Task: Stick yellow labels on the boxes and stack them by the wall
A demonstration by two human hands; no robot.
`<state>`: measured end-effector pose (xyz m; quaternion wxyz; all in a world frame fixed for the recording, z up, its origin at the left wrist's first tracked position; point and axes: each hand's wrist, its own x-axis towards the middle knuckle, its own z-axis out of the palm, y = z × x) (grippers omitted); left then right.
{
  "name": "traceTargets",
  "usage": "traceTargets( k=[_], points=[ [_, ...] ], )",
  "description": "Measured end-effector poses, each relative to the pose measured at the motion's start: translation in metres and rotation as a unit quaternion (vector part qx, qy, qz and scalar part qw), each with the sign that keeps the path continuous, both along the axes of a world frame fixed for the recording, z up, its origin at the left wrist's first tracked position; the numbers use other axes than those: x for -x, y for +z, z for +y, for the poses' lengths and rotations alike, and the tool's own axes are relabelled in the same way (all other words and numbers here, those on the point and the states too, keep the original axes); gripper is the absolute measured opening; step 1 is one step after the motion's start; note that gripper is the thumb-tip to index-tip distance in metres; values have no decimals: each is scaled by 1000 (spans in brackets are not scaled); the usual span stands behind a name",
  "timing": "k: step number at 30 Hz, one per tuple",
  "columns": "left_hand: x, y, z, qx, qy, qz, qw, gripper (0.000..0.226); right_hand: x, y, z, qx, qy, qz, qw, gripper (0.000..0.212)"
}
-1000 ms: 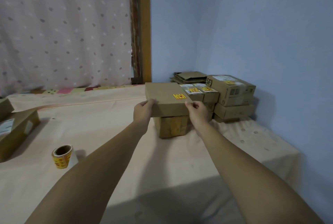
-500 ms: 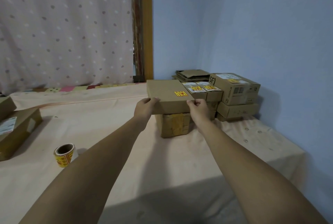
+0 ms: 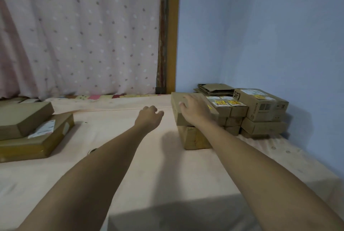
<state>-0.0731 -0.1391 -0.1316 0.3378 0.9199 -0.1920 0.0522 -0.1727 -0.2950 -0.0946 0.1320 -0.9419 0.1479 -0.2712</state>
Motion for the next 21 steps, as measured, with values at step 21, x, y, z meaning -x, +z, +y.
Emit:
traceTargets(
  k=[21],
  points=[
    [-54, 33, 408, -306, 269, 22, 913, 51, -158, 17, 340, 98, 269, 151, 946, 58]
  ],
)
